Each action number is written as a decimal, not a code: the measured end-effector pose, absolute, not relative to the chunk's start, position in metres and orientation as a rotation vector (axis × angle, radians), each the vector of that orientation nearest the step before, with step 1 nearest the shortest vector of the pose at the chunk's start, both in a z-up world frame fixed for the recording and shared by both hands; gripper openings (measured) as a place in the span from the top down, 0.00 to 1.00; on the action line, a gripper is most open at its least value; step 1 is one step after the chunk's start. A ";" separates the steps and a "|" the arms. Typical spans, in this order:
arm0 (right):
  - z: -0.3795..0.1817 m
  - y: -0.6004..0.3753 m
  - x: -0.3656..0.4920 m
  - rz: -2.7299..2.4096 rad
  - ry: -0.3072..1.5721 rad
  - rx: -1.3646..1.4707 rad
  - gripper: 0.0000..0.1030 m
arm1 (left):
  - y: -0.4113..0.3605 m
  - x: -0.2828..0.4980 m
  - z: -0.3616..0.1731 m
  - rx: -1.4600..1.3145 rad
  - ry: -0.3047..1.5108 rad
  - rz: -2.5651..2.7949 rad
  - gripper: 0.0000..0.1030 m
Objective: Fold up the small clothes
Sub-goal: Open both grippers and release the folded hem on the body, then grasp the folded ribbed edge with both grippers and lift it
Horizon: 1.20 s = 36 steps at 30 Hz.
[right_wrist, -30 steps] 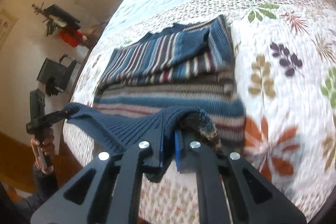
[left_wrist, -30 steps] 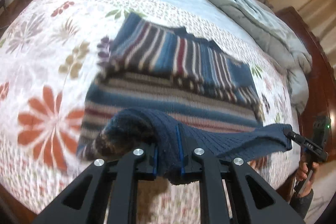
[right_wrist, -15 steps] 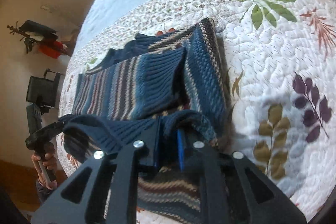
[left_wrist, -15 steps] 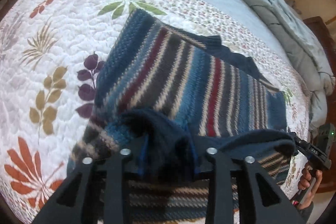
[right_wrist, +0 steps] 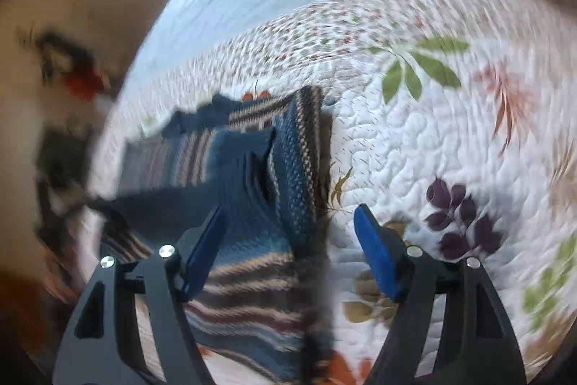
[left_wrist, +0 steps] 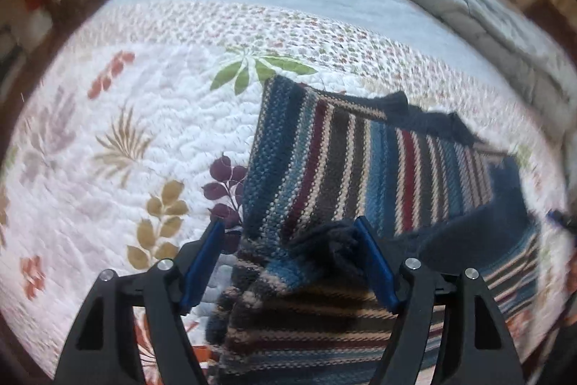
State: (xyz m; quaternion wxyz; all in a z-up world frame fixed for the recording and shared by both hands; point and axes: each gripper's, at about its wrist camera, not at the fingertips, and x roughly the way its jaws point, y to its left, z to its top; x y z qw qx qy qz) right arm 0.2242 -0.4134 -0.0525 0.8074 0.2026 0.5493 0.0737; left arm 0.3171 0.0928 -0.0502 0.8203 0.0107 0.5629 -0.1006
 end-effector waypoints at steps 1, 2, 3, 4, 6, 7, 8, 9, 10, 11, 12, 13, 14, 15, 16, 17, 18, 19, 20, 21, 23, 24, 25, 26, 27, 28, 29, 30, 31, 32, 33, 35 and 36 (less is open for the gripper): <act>-0.053 -0.408 0.224 0.169 1.180 0.397 0.29 | 0.086 0.314 -0.051 0.063 1.184 -0.218 0.27; -0.054 -0.395 0.226 0.198 1.185 0.354 0.32 | 0.082 0.311 -0.051 0.085 1.173 -0.213 0.27; -0.055 -0.388 0.228 0.223 1.188 0.338 0.33 | 0.079 0.311 -0.051 0.109 1.160 -0.204 0.26; -0.055 -0.383 0.230 0.242 1.191 0.329 0.34 | 0.076 0.311 -0.051 0.134 1.145 -0.195 0.26; -0.059 -0.369 0.236 0.276 1.203 0.302 0.34 | 0.075 0.313 -0.050 0.152 1.126 -0.194 0.26; -0.061 -0.363 0.241 0.285 1.210 0.284 0.34 | 0.075 0.313 -0.049 0.158 1.112 -0.202 0.26; -0.064 -0.359 0.245 0.291 1.216 0.271 0.34 | 0.077 0.314 -0.046 0.165 1.094 -0.216 0.26; -0.066 -0.356 0.249 0.296 1.225 0.268 0.34 | 0.079 0.314 -0.044 0.166 1.084 -0.227 0.26; -0.069 -0.353 0.253 0.303 1.235 0.268 0.34 | 0.082 0.314 -0.041 0.160 1.073 -0.246 0.26; -0.073 -0.351 0.257 0.316 1.248 0.263 0.35 | 0.086 0.313 -0.036 0.146 1.056 -0.277 0.26; -0.075 -0.348 0.259 0.320 1.253 0.256 0.35 | 0.090 0.312 -0.032 0.133 1.042 -0.297 0.26; -0.079 -0.345 0.262 0.324 1.261 0.244 0.36 | 0.092 0.312 -0.030 0.128 1.034 -0.305 0.26; -0.081 -0.343 0.263 0.327 1.266 0.234 0.36 | 0.093 0.312 -0.029 0.128 1.029 -0.315 0.26; -0.084 -0.342 0.264 0.326 1.268 0.225 0.36 | 0.092 0.313 -0.031 0.142 1.028 -0.327 0.26; -0.087 -0.341 0.265 0.324 1.271 0.223 0.37 | 0.090 0.314 -0.032 0.152 1.028 -0.330 0.26; -0.092 -0.340 0.266 0.324 1.281 0.234 0.39 | 0.085 0.315 -0.037 0.175 1.029 -0.342 0.26; -0.093 -0.339 0.267 0.325 1.285 0.238 0.41 | 0.081 0.315 -0.039 0.187 1.030 -0.348 0.26; -0.096 -0.339 0.267 0.323 1.287 0.236 0.42 | 0.077 0.316 -0.042 0.200 1.029 -0.351 0.26; -0.098 -0.338 0.267 0.318 1.286 0.228 0.43 | 0.071 0.318 -0.045 0.216 1.026 -0.341 0.26; -0.099 -0.338 0.266 0.316 1.284 0.224 0.43 | 0.067 0.319 -0.047 0.225 1.019 -0.332 0.26; -0.098 -0.337 0.264 0.317 1.273 0.212 0.43 | 0.061 0.320 -0.047 0.228 0.992 -0.337 0.26; -0.097 -0.336 0.264 0.320 1.266 0.204 0.43 | 0.060 0.318 -0.043 0.217 0.965 -0.336 0.26; -0.096 -0.335 0.262 0.323 1.260 0.201 0.43 | 0.062 0.316 -0.034 0.190 0.925 -0.334 0.26; -0.095 -0.335 0.262 0.325 1.257 0.204 0.43 | 0.066 0.314 -0.026 0.163 0.901 -0.338 0.26; -0.095 -0.335 0.262 0.324 1.256 0.205 0.43 | 0.071 0.312 -0.017 0.128 0.879 -0.346 0.26; -0.095 -0.336 0.262 0.323 1.255 0.207 0.43 | 0.076 0.311 -0.010 0.096 0.868 -0.361 0.26; -0.095 -0.337 0.263 0.323 1.256 0.209 0.43 | 0.079 0.311 -0.005 0.078 0.874 -0.382 0.26; -0.095 -0.337 0.263 0.322 1.256 0.210 0.43 | 0.079 0.313 -0.005 0.092 0.899 -0.389 0.25; -0.095 -0.337 0.264 0.321 1.256 0.215 0.43 | 0.076 0.315 -0.010 0.145 0.945 -0.376 0.25; -0.095 -0.337 0.264 0.319 1.257 0.220 0.43 | 0.072 0.316 -0.016 0.196 0.979 -0.355 0.24; -0.094 -0.337 0.264 0.313 1.262 0.224 0.42 | 0.068 0.317 -0.025 0.249 1.018 -0.334 0.24; -0.092 -0.336 0.264 0.306 1.276 0.221 0.42 | 0.059 0.316 -0.043 0.336 1.079 -0.312 0.24; -0.091 -0.333 0.264 0.306 1.283 0.205 0.42 | 0.056 0.315 -0.050 0.355 1.093 -0.311 0.24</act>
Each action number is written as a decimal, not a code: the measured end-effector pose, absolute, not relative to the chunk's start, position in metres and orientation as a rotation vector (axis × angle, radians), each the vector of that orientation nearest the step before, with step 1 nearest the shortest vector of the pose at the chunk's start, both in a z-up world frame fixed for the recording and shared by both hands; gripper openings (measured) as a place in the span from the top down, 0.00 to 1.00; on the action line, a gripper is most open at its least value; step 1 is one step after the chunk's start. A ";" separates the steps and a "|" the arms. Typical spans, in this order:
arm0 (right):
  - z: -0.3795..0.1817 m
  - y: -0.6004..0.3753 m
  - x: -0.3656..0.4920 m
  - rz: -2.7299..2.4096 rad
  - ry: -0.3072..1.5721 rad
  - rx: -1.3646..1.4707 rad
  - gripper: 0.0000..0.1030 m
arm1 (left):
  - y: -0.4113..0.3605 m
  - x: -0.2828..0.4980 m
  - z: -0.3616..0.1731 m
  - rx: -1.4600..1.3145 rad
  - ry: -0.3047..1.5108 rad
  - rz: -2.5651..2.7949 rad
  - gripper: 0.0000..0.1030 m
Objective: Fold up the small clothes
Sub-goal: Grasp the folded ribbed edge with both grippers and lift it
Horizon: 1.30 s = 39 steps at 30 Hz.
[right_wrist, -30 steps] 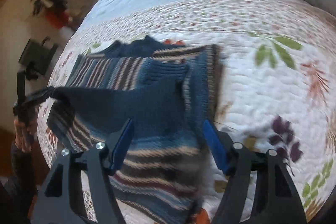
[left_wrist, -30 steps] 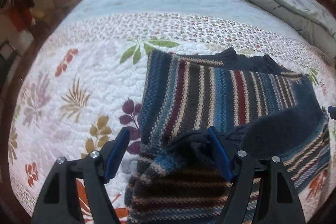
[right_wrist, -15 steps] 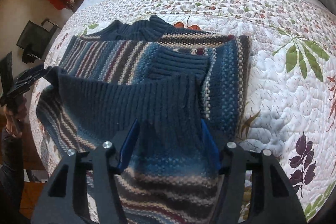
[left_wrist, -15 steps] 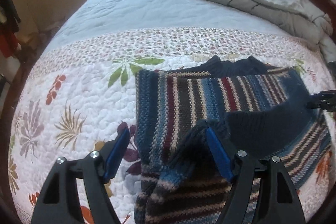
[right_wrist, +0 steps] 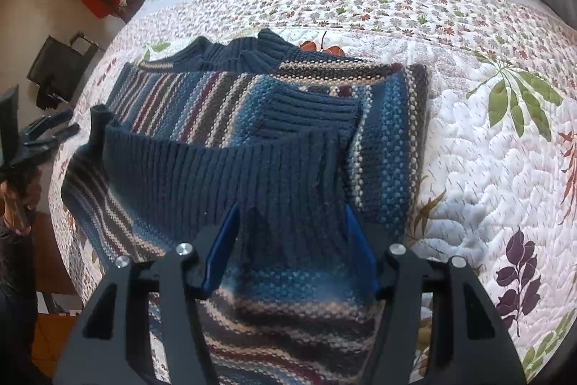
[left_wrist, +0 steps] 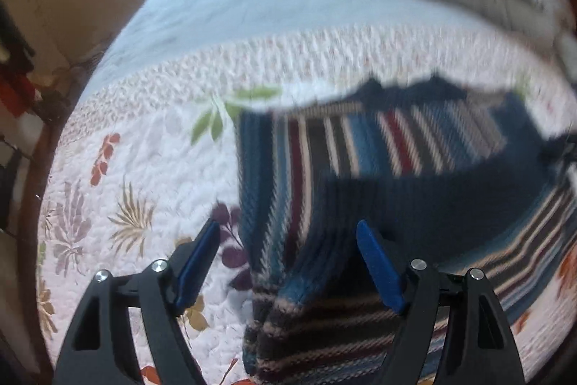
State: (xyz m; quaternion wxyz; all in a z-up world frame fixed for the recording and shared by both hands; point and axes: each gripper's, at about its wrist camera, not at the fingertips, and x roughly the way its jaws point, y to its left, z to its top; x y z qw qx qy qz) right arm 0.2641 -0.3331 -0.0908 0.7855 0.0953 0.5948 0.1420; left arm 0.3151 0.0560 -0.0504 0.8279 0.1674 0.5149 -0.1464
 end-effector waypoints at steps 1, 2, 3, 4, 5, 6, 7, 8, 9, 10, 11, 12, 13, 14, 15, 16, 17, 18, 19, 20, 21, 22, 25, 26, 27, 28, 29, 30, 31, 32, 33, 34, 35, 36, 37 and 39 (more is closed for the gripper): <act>-0.090 -0.331 0.264 0.308 1.288 0.192 0.41 | 0.053 0.315 -0.057 0.364 1.110 -0.313 0.24; -0.089 -0.327 0.265 0.307 1.303 0.173 0.40 | 0.050 0.316 -0.065 0.359 1.140 -0.318 0.23; -0.089 -0.325 0.266 0.308 1.310 0.160 0.40 | 0.048 0.317 -0.072 0.348 1.159 -0.322 0.23; -0.091 -0.322 0.266 0.300 1.319 0.144 0.43 | 0.045 0.318 -0.079 0.338 1.177 -0.325 0.24; -0.093 -0.319 0.268 0.283 1.330 0.120 0.52 | 0.043 0.318 -0.083 0.333 1.189 -0.327 0.25; -0.094 -0.317 0.268 0.269 1.338 0.098 0.57 | 0.042 0.318 -0.087 0.326 1.198 -0.331 0.37; -0.095 -0.315 0.267 0.243 1.342 0.059 0.69 | 0.039 0.316 -0.088 0.316 1.207 -0.348 0.45; -0.094 -0.315 0.266 0.233 1.341 0.037 0.82 | 0.036 0.311 -0.088 0.303 1.217 -0.372 0.60; -0.093 -0.315 0.264 0.225 1.335 0.017 0.89 | 0.036 0.308 -0.088 0.307 1.216 -0.374 0.80; -0.092 -0.316 0.262 0.220 1.327 0.003 0.90 | 0.034 0.306 -0.087 0.323 1.213 -0.371 0.88; -0.089 -0.318 0.260 0.231 1.316 0.023 0.91 | 0.034 0.305 -0.085 0.332 1.204 -0.359 0.90; -0.085 -0.321 0.258 0.237 1.302 0.042 0.92 | 0.036 0.306 -0.082 0.313 1.199 -0.349 0.90; -0.079 -0.324 0.256 0.243 1.284 0.060 0.92 | 0.039 0.308 -0.079 0.282 1.197 -0.342 0.91; -0.074 -0.326 0.255 0.249 1.267 0.074 0.92 | 0.045 0.311 -0.073 0.243 1.188 -0.324 0.91; -0.068 -0.328 0.255 0.255 1.246 0.088 0.93 | 0.048 0.314 -0.067 0.212 1.176 -0.312 0.91; -0.059 -0.331 0.255 0.259 1.215 0.104 0.93 | 0.052 0.317 -0.061 0.181 1.163 -0.308 0.91; -0.053 -0.335 0.256 0.260 1.194 0.114 0.93 | 0.054 0.320 -0.054 0.151 1.144 -0.302 0.91; -0.046 -0.337 0.259 0.257 1.166 0.121 0.93 | 0.055 0.324 -0.047 0.137 1.128 -0.294 0.91; -0.039 -0.338 0.263 0.250 1.141 0.126 0.93 | 0.055 0.328 -0.042 0.131 1.110 -0.289 0.91; -0.031 -0.341 0.269 0.237 1.115 0.137 0.93 | 0.054 0.334 -0.034 0.122 1.085 -0.280 0.91; -0.025 -0.344 0.275 0.230 1.097 0.152 0.93 | 0.054 0.339 -0.029 0.109 1.070 -0.275 0.91; -0.022 -0.347 0.281 0.222 1.087 0.164 0.93 | 0.054 0.344 -0.024 0.096 1.058 -0.272 0.91; -0.022 -0.356 0.306 0.162 1.062 0.180 0.93 | 0.052 0.369 -0.017 0.065 1.015 -0.245 0.91; -0.026 -0.361 0.315 0.145 1.055 0.205 0.93 | 0.051 0.376 -0.016 0.065 1.003 -0.236 0.91; -0.031 -0.367 0.322 0.136 1.058 0.236 0.93 | 0.052 0.386 -0.020 0.056 1.000 -0.228 0.91; -0.040 -0.372 0.332 0.123 1.073 0.271 0.93 | 0.051 0.393 -0.025 0.039 1.013 -0.222 0.91; -0.047 -0.372 0.339 0.117 1.087 0.285 0.93 | 0.050 0.402 -0.035 0.027 1.041 -0.218 0.91; -0.057 -0.372 0.346 0.107 1.110 0.295 0.93 | 0.049 0.410 -0.047 0.026 1.072 -0.204 0.91; -0.071 -0.372 0.353 0.090 1.140 0.292 0.93 | 0.046 0.414 -0.059 0.047 1.094 -0.187 0.90; -0.081 -0.372 0.356 0.077 1.162 0.290 0.93 | 0.042 0.416 -0.071 0.078 1.115 -0.175 0.90; -0.094 -0.371 0.359 0.062 1.192 0.286 0.93 | 0.038 0.418 -0.083 0.110 1.140 -0.164 0.89; -0.105 -0.370 0.360 0.050 1.213 0.275 0.93 | 0.036 0.418 -0.094 0.137 1.162 -0.152 0.88; -0.115 -0.367 0.360 0.039 1.233 0.261 0.92 | 0.034 0.418 -0.106 0.159 1.180 -0.137 0.84; -0.122 -0.365 0.360 0.035 1.245 0.245 0.92 | 0.034 0.418 -0.112 0.164 1.184 -0.133 0.82; -0.126 -0.362 0.358 0.032 1.244 0.233 0.91 | 0.034 0.416 -0.114 0.166 1.178 -0.130 0.81; -0.124 -0.359 0.354 0.026 1.227 0.211 0.90 | 0.035 0.414 -0.111 0.165 1.174 -0.127 0.68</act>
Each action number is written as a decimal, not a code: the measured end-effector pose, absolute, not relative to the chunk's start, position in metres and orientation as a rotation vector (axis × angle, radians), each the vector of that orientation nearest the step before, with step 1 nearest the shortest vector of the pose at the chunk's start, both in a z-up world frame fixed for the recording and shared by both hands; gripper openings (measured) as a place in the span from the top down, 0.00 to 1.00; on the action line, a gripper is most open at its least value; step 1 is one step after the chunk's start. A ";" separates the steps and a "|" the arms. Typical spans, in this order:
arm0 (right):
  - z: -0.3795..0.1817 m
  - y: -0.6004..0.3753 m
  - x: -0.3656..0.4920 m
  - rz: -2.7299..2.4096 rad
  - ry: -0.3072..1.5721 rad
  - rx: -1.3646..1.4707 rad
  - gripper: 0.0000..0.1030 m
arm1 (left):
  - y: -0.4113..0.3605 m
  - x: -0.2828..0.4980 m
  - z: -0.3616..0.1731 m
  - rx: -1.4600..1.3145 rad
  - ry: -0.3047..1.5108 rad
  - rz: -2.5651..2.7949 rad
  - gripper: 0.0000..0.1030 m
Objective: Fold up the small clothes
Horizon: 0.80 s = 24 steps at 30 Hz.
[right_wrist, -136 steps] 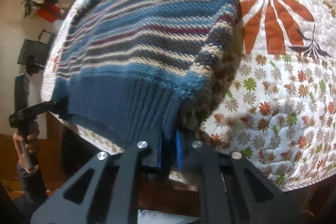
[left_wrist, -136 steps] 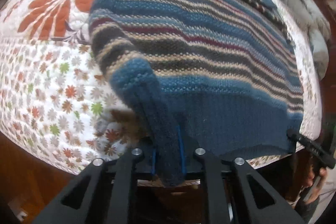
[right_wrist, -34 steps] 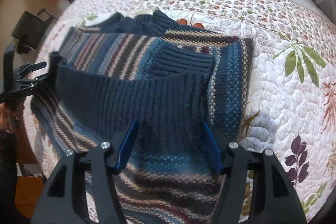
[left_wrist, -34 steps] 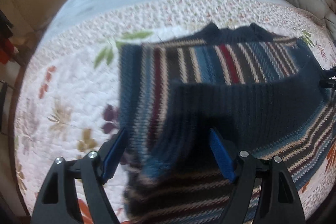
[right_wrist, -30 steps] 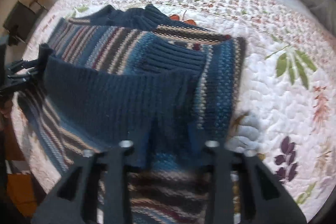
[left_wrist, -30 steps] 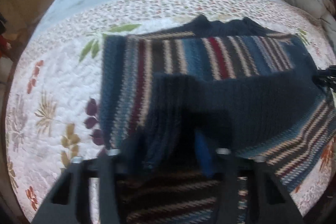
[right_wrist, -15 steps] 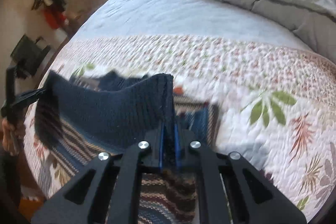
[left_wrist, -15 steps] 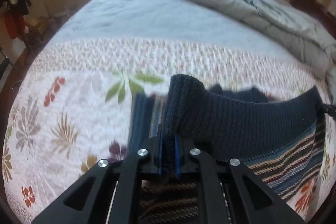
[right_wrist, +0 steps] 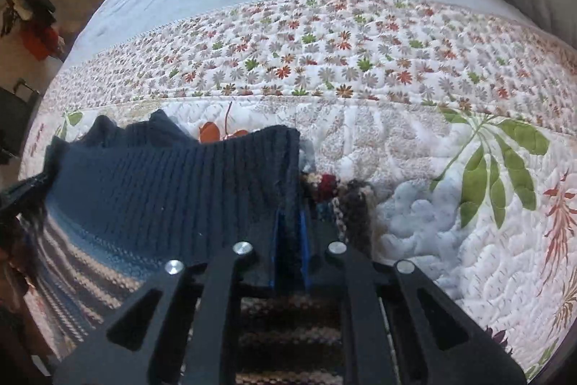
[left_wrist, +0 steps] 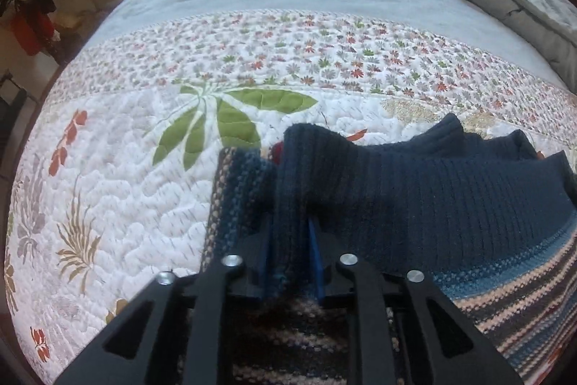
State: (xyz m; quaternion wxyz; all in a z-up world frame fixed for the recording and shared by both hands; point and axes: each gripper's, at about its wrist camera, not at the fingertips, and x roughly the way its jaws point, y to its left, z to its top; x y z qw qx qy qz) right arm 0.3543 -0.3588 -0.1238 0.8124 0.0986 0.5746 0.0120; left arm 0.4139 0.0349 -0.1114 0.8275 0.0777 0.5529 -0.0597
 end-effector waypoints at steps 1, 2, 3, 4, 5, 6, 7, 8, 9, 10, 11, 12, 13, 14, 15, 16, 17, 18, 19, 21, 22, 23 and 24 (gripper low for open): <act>-0.120 -0.359 0.352 0.034 1.224 0.211 0.85 | 0.036 0.412 -0.108 0.171 1.177 -0.120 0.60; -0.116 -0.358 0.349 0.037 1.221 0.209 0.78 | 0.037 0.410 -0.105 0.184 1.177 -0.114 0.46; -0.111 -0.359 0.344 0.043 1.218 0.205 0.74 | 0.039 0.405 -0.100 0.199 1.167 -0.111 0.40; -0.103 -0.361 0.336 0.048 1.210 0.201 0.67 | 0.040 0.399 -0.094 0.212 1.152 -0.110 0.35; -0.097 -0.362 0.329 0.052 1.206 0.199 0.58 | 0.046 0.390 -0.086 0.220 1.140 -0.112 0.33; -0.091 -0.364 0.320 0.058 1.203 0.198 0.55 | 0.053 0.384 -0.082 0.215 1.144 -0.112 0.32; -0.087 -0.366 0.309 0.064 1.204 0.200 0.54 | 0.061 0.377 -0.079 0.199 1.157 -0.111 0.31; -0.081 -0.369 0.295 0.080 1.205 0.205 0.54 | 0.072 0.365 -0.076 0.165 1.174 -0.120 0.31; -0.077 -0.369 0.282 0.097 1.208 0.204 0.53 | 0.081 0.355 -0.074 0.137 1.183 -0.130 0.31; -0.073 -0.371 0.263 0.106 1.214 0.201 0.48 | 0.093 0.340 -0.073 0.122 1.187 -0.122 0.31; -0.071 -0.372 0.251 0.108 1.218 0.203 0.40 | 0.102 0.329 -0.072 0.124 1.181 -0.112 0.31; -0.069 -0.373 0.236 0.112 1.224 0.210 0.38 | 0.109 0.317 -0.071 0.129 1.174 -0.101 0.30; -0.068 -0.375 0.220 0.118 1.227 0.219 0.37 | 0.116 0.306 -0.071 0.131 1.169 -0.093 0.30; -0.068 -0.377 0.203 0.127 1.230 0.230 0.37 | 0.126 0.292 -0.070 0.122 1.165 -0.093 0.30; -0.069 -0.379 0.191 0.133 1.233 0.247 0.37 | 0.133 0.282 -0.071 0.110 1.166 -0.092 0.30; -0.069 -0.381 0.181 0.139 1.238 0.271 0.37 | 0.138 0.273 -0.073 0.100 1.170 -0.092 0.29; -0.074 -0.386 0.167 0.158 1.249 0.323 0.37 | 0.141 0.261 -0.074 0.086 1.171 -0.104 0.29; -0.078 -0.385 0.162 0.170 1.258 0.350 0.37 | 0.142 0.255 -0.076 0.078 1.168 -0.123 0.29; -0.083 -0.385 0.156 0.189 1.272 0.380 0.37 | 0.141 0.250 -0.077 0.079 1.165 -0.137 0.29; -0.084 -0.384 0.147 0.182 1.284 0.390 0.37 | 0.137 0.243 -0.078 0.083 1.151 -0.153 0.29; -0.087 -0.382 0.147 0.191 1.294 0.404 0.36 | 0.135 0.240 -0.080 0.074 1.153 -0.160 0.29; -0.089 -0.379 0.148 0.211 1.298 0.424 0.35 | 0.132 0.241 -0.082 0.065 1.169 -0.174 0.29; -0.090 -0.376 0.149 0.218 1.300 0.433 0.34 | 0.129 0.244 -0.085 0.060 1.181 -0.182 0.29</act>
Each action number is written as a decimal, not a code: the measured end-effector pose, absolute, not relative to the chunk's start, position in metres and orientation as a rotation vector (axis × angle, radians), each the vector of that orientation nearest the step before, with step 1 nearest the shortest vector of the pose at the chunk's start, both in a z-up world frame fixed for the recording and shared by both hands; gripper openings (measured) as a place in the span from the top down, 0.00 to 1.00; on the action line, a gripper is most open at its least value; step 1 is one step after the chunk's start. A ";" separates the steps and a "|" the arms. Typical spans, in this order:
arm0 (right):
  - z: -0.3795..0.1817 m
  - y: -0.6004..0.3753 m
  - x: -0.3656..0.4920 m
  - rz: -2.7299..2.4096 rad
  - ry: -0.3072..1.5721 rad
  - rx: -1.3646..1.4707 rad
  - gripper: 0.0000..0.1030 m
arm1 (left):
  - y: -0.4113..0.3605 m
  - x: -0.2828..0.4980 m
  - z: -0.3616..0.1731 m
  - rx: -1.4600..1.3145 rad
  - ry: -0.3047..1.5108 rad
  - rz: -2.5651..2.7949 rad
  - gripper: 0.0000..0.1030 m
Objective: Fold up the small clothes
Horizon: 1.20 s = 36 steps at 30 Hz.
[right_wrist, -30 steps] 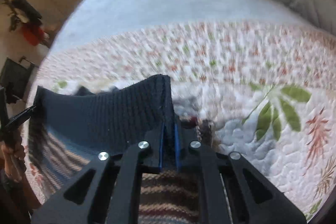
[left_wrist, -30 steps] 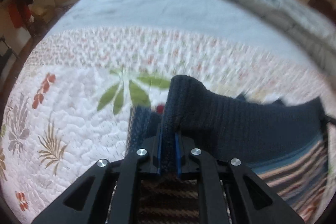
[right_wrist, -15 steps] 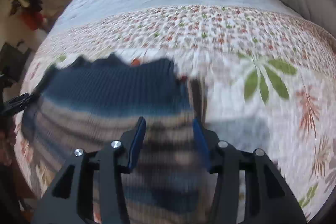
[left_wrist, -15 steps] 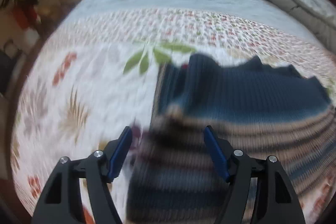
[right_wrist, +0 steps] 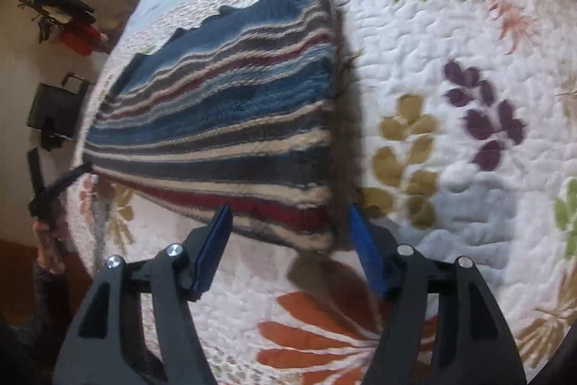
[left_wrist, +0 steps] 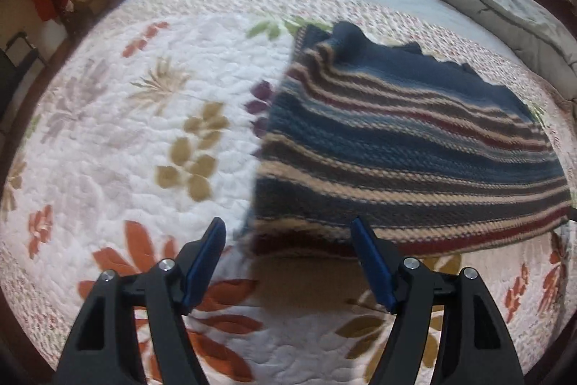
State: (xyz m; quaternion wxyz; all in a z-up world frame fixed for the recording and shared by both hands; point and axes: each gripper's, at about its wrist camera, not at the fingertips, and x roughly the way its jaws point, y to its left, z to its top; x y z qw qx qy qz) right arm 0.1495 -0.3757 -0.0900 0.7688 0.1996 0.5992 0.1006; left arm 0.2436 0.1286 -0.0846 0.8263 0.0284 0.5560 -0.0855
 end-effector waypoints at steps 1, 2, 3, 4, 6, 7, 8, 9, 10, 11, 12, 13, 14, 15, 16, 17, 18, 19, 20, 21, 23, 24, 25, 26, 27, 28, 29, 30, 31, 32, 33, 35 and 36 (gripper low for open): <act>-0.092 -0.372 0.154 0.218 1.312 0.428 0.33 | 0.125 0.246 -0.087 0.061 1.190 -0.183 0.29; -0.094 -0.369 0.157 0.212 1.321 0.419 0.33 | 0.121 0.248 -0.088 0.066 1.196 -0.189 0.29; -0.096 -0.366 0.161 0.207 1.332 0.413 0.33 | 0.118 0.249 -0.090 0.078 1.203 -0.191 0.29; -0.099 -0.363 0.165 0.208 1.341 0.413 0.32 | 0.115 0.252 -0.092 0.091 1.209 -0.183 0.29; -0.107 -0.358 0.171 0.205 1.368 0.408 0.32 | 0.110 0.253 -0.095 0.093 1.227 -0.192 0.30; -0.113 -0.354 0.174 0.203 1.385 0.397 0.32 | 0.109 0.254 -0.097 0.094 1.235 -0.189 0.32; -0.116 -0.353 0.176 0.200 1.394 0.391 0.33 | 0.107 0.255 -0.100 0.104 1.249 -0.182 0.40; -0.118 -0.350 0.177 0.197 1.400 0.381 0.34 | 0.108 0.256 -0.100 0.107 1.251 -0.181 0.51; -0.119 -0.348 0.178 0.195 1.400 0.365 0.38 | 0.107 0.255 -0.100 0.106 1.247 -0.192 0.60; -0.119 -0.348 0.177 0.198 1.398 0.359 0.40 | 0.107 0.255 -0.101 0.098 1.254 -0.204 0.78; -0.119 -0.347 0.177 0.203 1.397 0.352 0.40 | 0.108 0.255 -0.102 0.090 1.266 -0.205 0.81; -0.119 -0.347 0.177 0.207 1.403 0.345 0.44 | 0.109 0.257 -0.104 0.084 1.274 -0.199 0.82; -0.120 -0.347 0.177 0.210 1.408 0.337 0.51 | 0.110 0.258 -0.106 0.080 1.276 -0.198 0.83; -0.121 -0.346 0.178 0.217 1.410 0.333 0.56 | 0.110 0.258 -0.107 0.076 1.276 -0.194 0.84; -0.120 -0.345 0.177 0.233 1.413 0.334 0.70 | 0.110 0.259 -0.108 0.075 1.278 -0.188 0.84; -0.120 -0.345 0.176 0.250 1.414 0.350 0.74 | 0.109 0.259 -0.107 0.078 1.276 -0.181 0.84; -0.118 -0.345 0.173 0.258 1.408 0.365 0.75 | 0.108 0.258 -0.107 0.083 1.274 -0.177 0.85; -0.115 -0.344 0.171 0.258 1.399 0.351 0.76 | 0.107 0.257 -0.106 0.086 1.273 -0.174 0.85; -0.113 -0.343 0.170 0.257 1.393 0.343 0.77 | 0.107 0.256 -0.105 0.086 1.274 -0.173 0.86; -0.111 -0.344 0.168 0.255 1.389 0.346 0.77 | 0.108 0.256 -0.104 0.080 1.277 -0.173 0.86; -0.107 -0.348 0.166 0.255 1.381 0.365 0.78 | 0.112 0.255 -0.100 0.061 1.288 -0.173 0.86; -0.104 -0.351 0.163 0.257 1.373 0.375 0.78 | 0.113 0.254 -0.098 0.064 1.288 -0.173 0.86; -0.100 -0.356 0.161 0.261 1.364 0.393 0.79 | 0.113 0.251 -0.094 0.077 1.281 -0.176 0.87; -0.097 -0.360 0.158 0.267 1.358 0.413 0.79 | 0.112 0.247 -0.091 0.093 1.274 -0.178 0.87; -0.094 -0.363 0.155 0.277 1.351 0.433 0.79 | 0.111 0.244 -0.089 0.103 1.273 -0.180 0.87; -0.089 -0.367 0.150 0.289 1.343 0.444 0.80 | 0.110 0.240 -0.086 0.103 1.274 -0.186 0.87; -0.086 -0.369 0.146 0.290 1.345 0.441 0.80 | 0.111 0.238 -0.084 0.100 1.278 -0.188 0.87; -0.084 -0.370 0.142 0.291 1.348 0.439 0.80 | 0.112 0.235 -0.083 0.090 1.286 -0.193 0.87; -0.081 -0.371 0.135 0.289 1.355 0.430 0.80 | 0.112 0.232 -0.081 0.074 1.293 -0.205 0.87; -0.078 -0.372 0.130 0.282 1.357 0.422 0.80 | 0.113 0.228 -0.079 0.052 1.300 -0.223 0.87; -0.076 -0.374 0.123 0.275 1.357 0.417 0.80 | 0.113 0.223 -0.077 0.035 1.305 -0.238 0.87; -0.072 -0.379 0.111 0.265 1.360 0.425 0.80 | 0.114 0.211 -0.075 0.007 1.318 -0.270 0.87; -0.070 -0.383 0.102 0.259 1.363 0.431 0.80 | 0.115 0.206 -0.074 -0.003 1.327 -0.281 0.87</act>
